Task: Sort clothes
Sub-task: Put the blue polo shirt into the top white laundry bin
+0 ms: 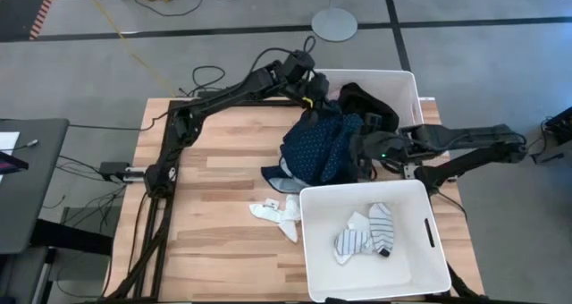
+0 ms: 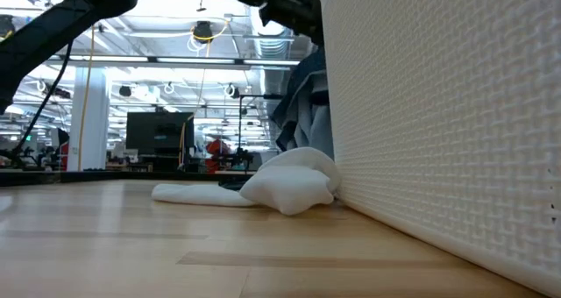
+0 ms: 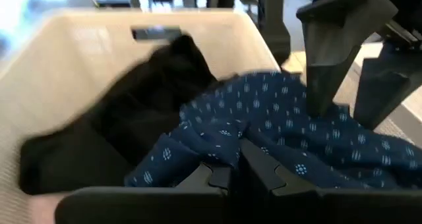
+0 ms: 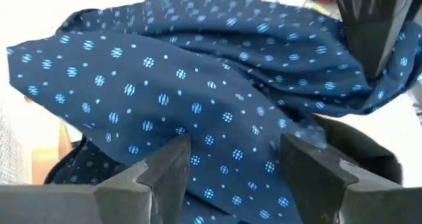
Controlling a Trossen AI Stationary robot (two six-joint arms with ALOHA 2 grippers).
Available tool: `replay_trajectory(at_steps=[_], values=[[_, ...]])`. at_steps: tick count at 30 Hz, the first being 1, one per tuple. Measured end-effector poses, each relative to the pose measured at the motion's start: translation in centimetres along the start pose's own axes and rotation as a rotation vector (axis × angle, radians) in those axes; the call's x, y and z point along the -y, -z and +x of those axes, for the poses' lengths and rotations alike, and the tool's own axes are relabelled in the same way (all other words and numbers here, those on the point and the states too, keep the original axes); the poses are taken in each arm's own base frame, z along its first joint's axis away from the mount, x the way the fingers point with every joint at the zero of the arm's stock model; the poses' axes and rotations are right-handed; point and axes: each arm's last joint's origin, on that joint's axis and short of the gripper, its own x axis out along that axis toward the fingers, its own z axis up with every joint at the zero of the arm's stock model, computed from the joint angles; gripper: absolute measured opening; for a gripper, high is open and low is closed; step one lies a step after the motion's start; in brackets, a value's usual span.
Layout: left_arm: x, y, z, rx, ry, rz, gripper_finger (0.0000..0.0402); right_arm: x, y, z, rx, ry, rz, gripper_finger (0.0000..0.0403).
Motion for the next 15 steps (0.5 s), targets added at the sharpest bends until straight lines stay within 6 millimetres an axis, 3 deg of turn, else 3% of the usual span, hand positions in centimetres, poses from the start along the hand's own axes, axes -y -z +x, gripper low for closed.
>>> replay_trajectory(at_steps=[5, 9, 12, 15], values=[[-0.1, 1.5, 1.4, -0.050, 0.043, -0.034, 0.0010, 0.2, -0.1, 2.0, -0.075, -0.005, 0.000, 0.0249], [0.0, 1.9, 1.6, -0.080, 0.055, -0.041, 0.0037, 0.3, -0.1, 3.4, -0.124, 0.004, -0.007, 0.0228], [0.2, 1.8, 1.4, -0.092, 0.055, -0.035, 0.0080, 0.4, -0.2, 3.9, -0.135, 0.006, -0.020, 0.0174], [0.3, 1.6, 1.2, -0.094, 0.036, -0.035, 0.0137, 0.5, -0.2, 3.8, -0.134, 0.002, -0.031, 0.0089]])
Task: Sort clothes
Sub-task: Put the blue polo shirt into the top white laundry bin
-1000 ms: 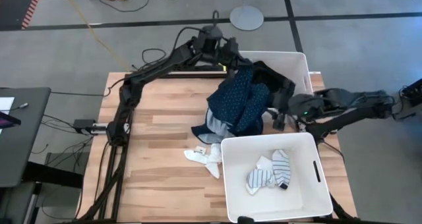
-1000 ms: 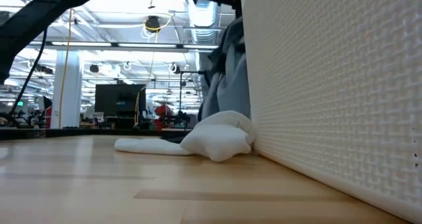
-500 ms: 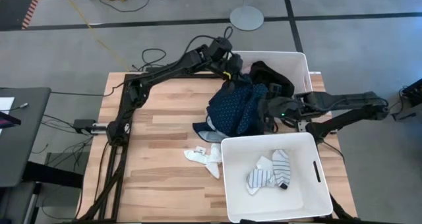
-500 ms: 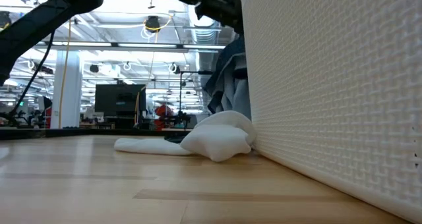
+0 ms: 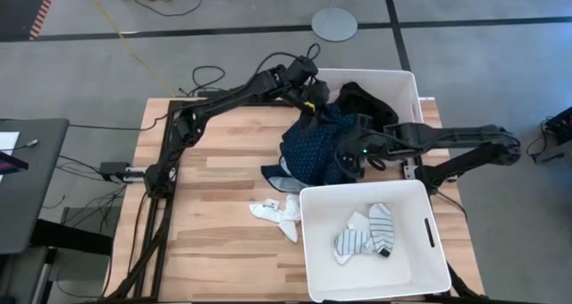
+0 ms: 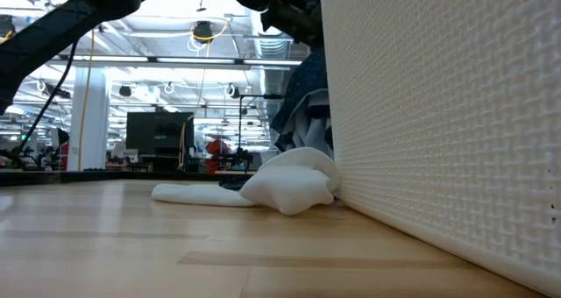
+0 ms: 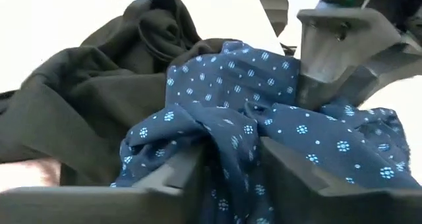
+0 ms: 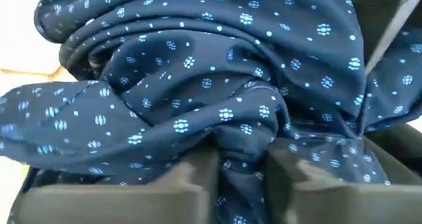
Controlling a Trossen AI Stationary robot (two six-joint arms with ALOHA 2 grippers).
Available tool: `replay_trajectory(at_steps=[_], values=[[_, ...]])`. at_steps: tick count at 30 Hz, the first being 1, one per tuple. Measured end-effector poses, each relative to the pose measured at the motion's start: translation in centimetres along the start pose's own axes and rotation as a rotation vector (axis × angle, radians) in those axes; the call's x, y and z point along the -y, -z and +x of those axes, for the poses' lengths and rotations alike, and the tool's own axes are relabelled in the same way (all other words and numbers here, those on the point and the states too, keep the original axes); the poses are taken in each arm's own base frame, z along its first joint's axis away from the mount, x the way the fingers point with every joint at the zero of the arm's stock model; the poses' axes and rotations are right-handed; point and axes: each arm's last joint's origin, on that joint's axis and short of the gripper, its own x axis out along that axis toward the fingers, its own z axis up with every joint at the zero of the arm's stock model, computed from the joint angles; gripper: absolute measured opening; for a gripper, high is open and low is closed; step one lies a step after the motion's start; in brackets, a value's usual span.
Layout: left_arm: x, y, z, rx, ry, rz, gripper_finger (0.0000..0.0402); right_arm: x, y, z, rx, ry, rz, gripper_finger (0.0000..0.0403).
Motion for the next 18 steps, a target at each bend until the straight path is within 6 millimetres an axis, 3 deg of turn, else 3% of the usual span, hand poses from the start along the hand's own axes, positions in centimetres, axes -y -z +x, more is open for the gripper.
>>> replay_trajectory(at_steps=[3, 7, 18], values=[[0.2, -0.5, -0.7, 0.016, -0.007, 0.006, 0.0191, 0.2, 0.0, -0.4, 0.021, 0.000, 0.001, 0.0020], [1.0, -1.4, -1.9, 0.030, -0.002, 0.022, 0.0235, 0.3, 0.0, -1.2, 0.074, 0.003, 0.027, 0.0018], [4.3, -4.6, -6.7, 0.095, 0.009, 0.100, 0.0245, 2.0, 0.1, -5.2, 0.312, 0.061, 0.158, 0.0013]])
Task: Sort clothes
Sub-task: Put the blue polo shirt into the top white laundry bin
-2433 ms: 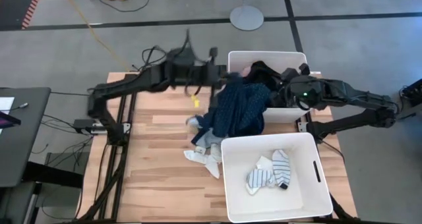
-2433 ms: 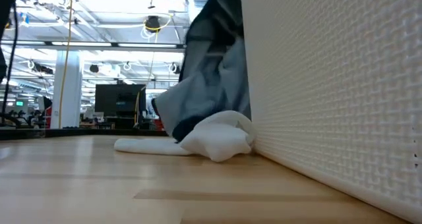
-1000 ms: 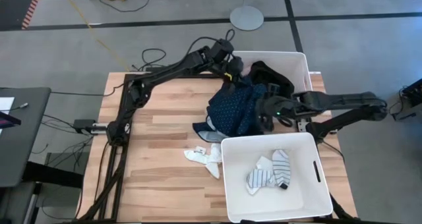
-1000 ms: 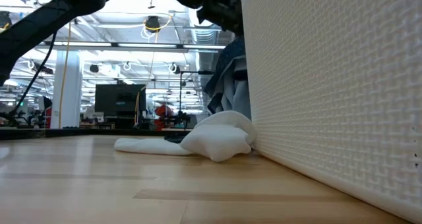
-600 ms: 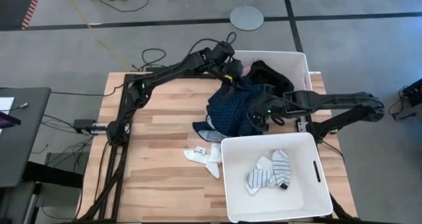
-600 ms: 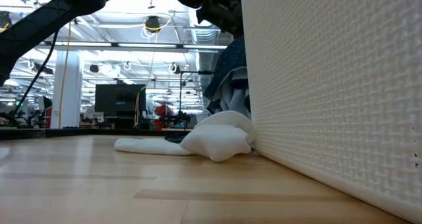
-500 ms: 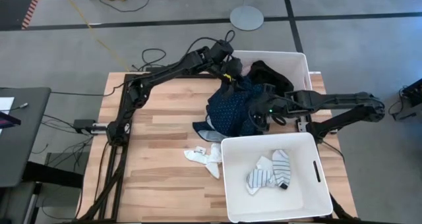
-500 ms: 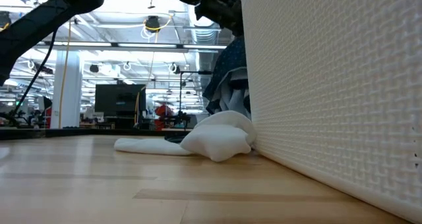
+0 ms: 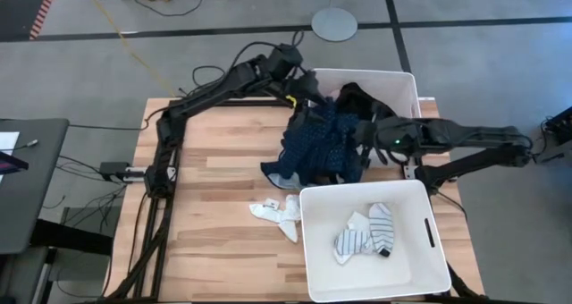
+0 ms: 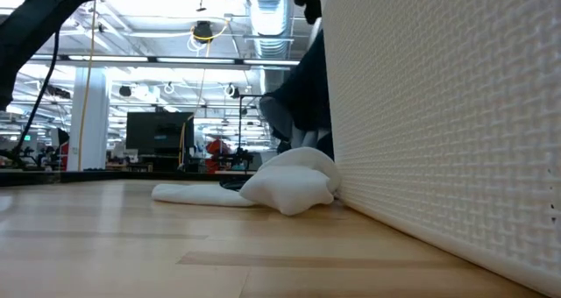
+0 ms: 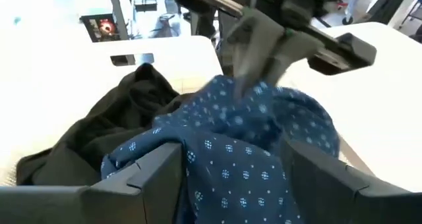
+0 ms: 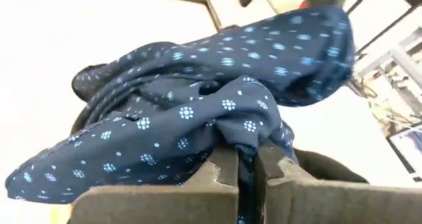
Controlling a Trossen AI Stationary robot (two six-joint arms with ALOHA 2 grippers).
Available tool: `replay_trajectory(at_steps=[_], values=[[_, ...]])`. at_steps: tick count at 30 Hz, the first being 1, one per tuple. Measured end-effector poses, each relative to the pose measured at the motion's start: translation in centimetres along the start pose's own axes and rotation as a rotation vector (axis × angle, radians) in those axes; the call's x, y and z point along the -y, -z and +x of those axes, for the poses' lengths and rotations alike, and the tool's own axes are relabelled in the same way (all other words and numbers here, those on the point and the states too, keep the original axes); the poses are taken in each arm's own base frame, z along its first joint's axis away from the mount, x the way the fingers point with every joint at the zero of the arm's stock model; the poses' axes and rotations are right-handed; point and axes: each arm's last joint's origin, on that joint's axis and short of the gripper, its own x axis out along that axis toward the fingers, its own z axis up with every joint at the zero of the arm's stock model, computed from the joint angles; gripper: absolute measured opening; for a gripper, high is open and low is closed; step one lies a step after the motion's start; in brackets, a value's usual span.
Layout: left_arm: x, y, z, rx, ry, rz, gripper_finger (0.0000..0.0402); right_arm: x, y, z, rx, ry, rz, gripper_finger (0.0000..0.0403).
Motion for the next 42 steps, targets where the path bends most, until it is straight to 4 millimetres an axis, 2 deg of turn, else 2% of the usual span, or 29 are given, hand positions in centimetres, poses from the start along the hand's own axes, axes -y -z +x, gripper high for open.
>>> replay_trajectory(at_steps=[7, 12, 15, 24, 28, 31, 37, 42], values=[[0.3, -0.2, -0.5, -0.005, 0.002, -0.015, 0.0245, 1.3, 0.2, -0.9, 0.005, 0.200, 0.072, 0.0013], [0.8, 0.1, -0.5, -0.048, 0.023, -0.035, 0.0245, 2.5, 0.6, -0.5, -0.037, 0.315, 0.137, 0.0012], [1.7, -0.2, -1.2, -0.073, 0.040, -0.015, 0.0245, 3.4, 1.1, -0.1, -0.082, 0.363, 0.181, 0.0012], [7.1, -3.4, -7.2, -0.078, 0.040, 0.088, 0.0245, 5.7, 3.3, 1.9, -0.286, 0.447, 0.306, 0.0012], [9.7, -3.5, -9.1, -0.177, 0.032, 0.115, 0.0245, 6.3, 4.2, 3.4, -0.401, 0.463, 0.319, 0.0015], [11.2, -3.1, -9.7, -0.259, 0.049, 0.089, 0.0245, 6.7, 4.8, 5.0, -0.480, 0.435, 0.337, 0.0016], [13.8, -1.2, -9.3, -0.519, 0.058, 0.010, 0.0245, 6.9, 5.9, 8.1, -0.596, 0.359, 0.362, 0.0016], [14.9, 1.5, -6.3, -0.662, -0.001, 0.017, 0.0245, 7.0, 6.6, 9.6, -0.671, 0.320, 0.379, 0.0017]])
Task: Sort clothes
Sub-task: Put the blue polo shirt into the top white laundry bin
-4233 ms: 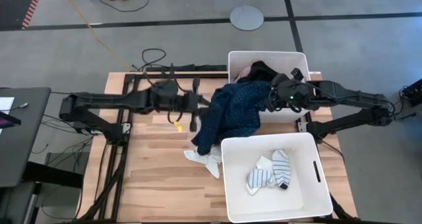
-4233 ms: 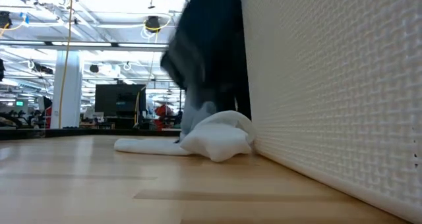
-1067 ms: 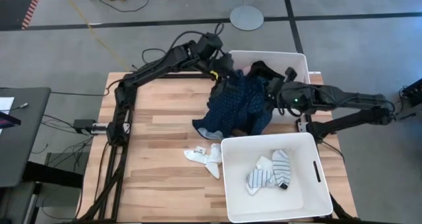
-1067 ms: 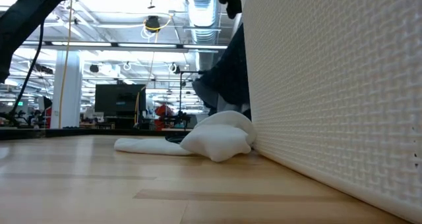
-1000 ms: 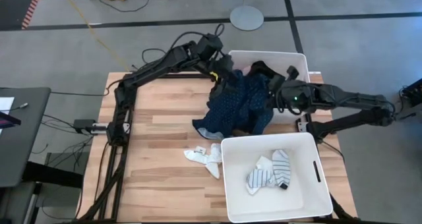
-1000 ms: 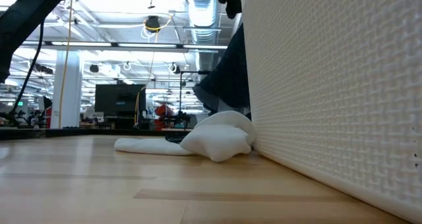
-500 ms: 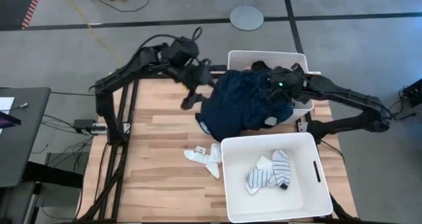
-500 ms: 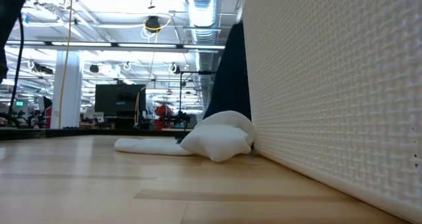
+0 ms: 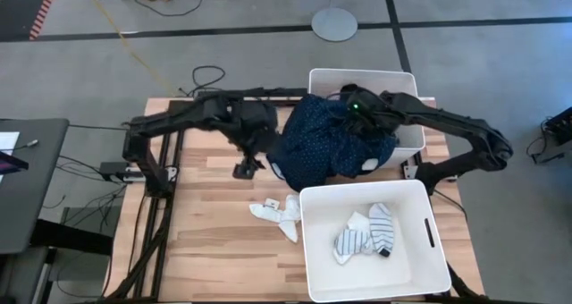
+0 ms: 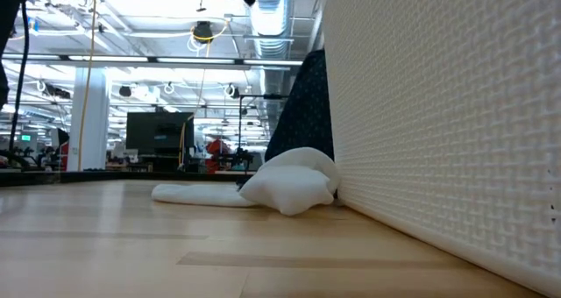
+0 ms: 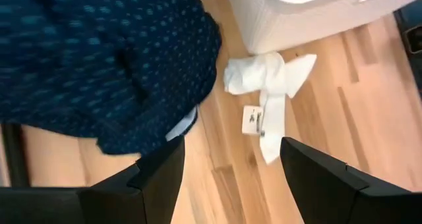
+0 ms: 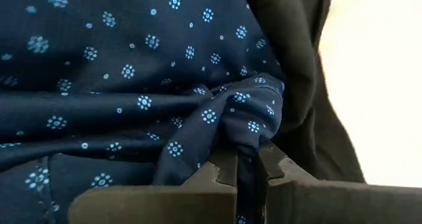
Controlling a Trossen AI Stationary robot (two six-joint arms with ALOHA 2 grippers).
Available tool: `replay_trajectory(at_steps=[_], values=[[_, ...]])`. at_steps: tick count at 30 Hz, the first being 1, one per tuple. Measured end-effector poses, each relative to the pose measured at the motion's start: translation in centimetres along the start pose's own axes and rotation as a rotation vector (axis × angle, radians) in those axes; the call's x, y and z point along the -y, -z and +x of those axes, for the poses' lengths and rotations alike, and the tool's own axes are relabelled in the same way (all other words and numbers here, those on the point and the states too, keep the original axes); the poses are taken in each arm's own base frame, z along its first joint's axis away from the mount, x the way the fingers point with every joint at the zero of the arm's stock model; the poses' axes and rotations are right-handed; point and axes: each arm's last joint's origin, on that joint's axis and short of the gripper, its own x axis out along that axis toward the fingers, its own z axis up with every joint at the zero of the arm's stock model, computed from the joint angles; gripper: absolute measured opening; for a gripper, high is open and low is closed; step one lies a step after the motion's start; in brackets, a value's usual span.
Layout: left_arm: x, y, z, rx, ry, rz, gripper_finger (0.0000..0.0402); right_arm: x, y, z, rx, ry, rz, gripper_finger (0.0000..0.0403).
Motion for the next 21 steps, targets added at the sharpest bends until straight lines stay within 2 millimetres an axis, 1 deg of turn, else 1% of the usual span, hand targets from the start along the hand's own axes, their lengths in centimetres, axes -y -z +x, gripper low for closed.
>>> replay_trajectory(at_steps=[4, 7, 10, 15, 18, 21], values=[[0.3, 0.3, 4.1, 0.034, -0.021, 0.009, 0.0245, 0.0, -0.1, 0.9, -0.050, -0.001, 0.007, 0.0017], [0.2, 1.2, 7.1, 0.065, -0.094, 0.011, 0.0245, -0.1, 0.0, 1.4, -0.081, -0.009, 0.006, 0.0017], [-0.2, 2.9, 9.1, 0.116, -0.170, -0.008, 0.0245, 0.0, 0.0, 1.4, -0.089, -0.025, 0.012, 0.0017], [-1.0, 6.8, 12.2, 0.260, -0.243, -0.088, 0.0245, 0.1, 0.1, 1.3, -0.087, -0.042, 0.017, 0.0025], [-1.4, 9.1, 13.5, 0.404, -0.250, -0.122, 0.0245, 0.0, 0.1, 1.3, -0.090, -0.054, 0.014, 0.0035], [-1.6, 10.6, 14.9, 0.545, -0.252, -0.138, 0.0254, 0.0, 0.0, 1.3, -0.082, -0.058, 0.011, 0.0039]])
